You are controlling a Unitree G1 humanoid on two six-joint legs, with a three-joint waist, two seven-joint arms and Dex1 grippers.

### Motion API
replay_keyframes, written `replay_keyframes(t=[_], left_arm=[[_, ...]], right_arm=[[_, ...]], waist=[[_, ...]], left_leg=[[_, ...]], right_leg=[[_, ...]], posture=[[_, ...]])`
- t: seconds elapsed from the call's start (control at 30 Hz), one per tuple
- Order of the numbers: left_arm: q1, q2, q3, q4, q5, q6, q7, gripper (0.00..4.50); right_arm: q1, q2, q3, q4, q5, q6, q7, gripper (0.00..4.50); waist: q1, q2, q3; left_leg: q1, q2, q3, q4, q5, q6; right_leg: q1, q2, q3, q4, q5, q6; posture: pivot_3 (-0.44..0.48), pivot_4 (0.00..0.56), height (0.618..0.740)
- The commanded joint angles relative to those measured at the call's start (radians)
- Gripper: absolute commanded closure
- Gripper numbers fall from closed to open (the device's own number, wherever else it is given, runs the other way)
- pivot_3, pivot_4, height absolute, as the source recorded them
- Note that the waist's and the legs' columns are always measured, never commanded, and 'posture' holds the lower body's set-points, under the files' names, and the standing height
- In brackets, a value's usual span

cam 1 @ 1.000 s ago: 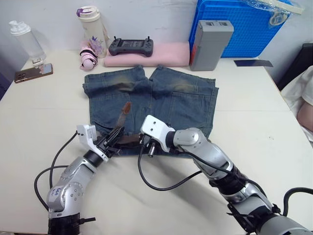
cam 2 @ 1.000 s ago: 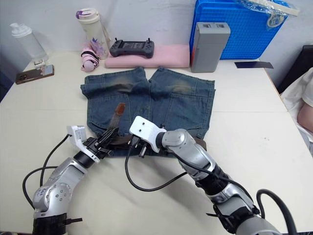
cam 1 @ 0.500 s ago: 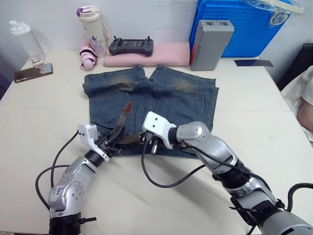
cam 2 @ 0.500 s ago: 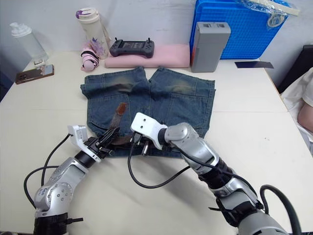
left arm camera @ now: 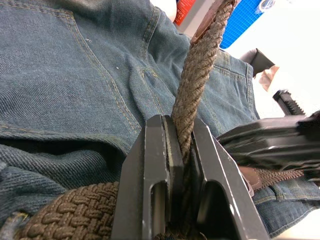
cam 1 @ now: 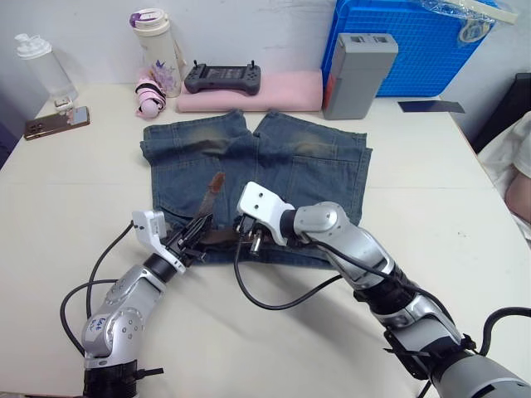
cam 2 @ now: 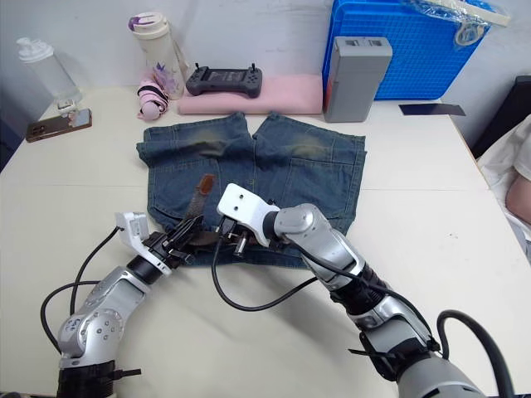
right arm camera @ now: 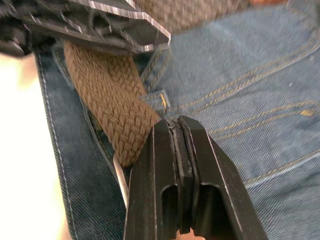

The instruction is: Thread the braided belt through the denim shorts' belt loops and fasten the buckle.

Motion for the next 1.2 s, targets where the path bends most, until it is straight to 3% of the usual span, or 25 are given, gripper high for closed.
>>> replay_keyframes(t=[0.03, 0.6, 0.87, 1.2], left_arm=[[0.007, 0.008, 0.008, -0.019, -0.003, -0.007, 0.003, 4.5], [-0.002, 0.011, 0.002, -0.008, 0.002, -0.006, 0.003, 4.5], [0.004, 0.011, 0.0, -0.01, 0.004, -0.009, -0.002, 4.5], [0.008, 0.011, -0.002, -0.008, 0.008, -0.017, -0.012, 4.5]], right_arm=[[0.002, -0.014, 0.024, -0.029, -0.012, -0.025, 0.018, 4.47], [0.009, -0.065, 0.068, -0.101, -0.016, -0.021, 0.091, 4.47], [-0.054, -0.093, -0.009, -0.112, 0.038, 0.004, 0.157, 4.47], [-0.149, -0.1, 0.007, 0.055, 0.054, -0.08, 0.263, 4.47]], waist=[[0.0, 0.0, 0.0], [0.0, 0.0, 0.0], [0.0, 0.0, 0.0], [0.0, 0.0, 0.0]], left_leg=[[0.0, 0.0, 0.0, 0.0, 0.0, 0.0], [0.0, 0.0, 0.0, -0.003, 0.0, 0.0], [0.0, 0.0, 0.0, -0.003, 0.0, 0.0], [0.0, 0.0, 0.0, -0.004, 0.001, 0.0]], right_leg=[[0.0, 0.0, 0.0, 0.0, 0.0, 0.0], [0.0, 0.0, 0.0, -0.002, 0.0, 0.0], [0.0, 0.0, 0.0, -0.002, 0.0, 0.0], [0.0, 0.0, -0.001, -0.003, 0.0, 0.0]], posture=[[0.0, 0.15, 0.712], [0.0, 0.15, 0.712], [0.0, 0.15, 0.712], [0.0, 0.15, 0.712]])
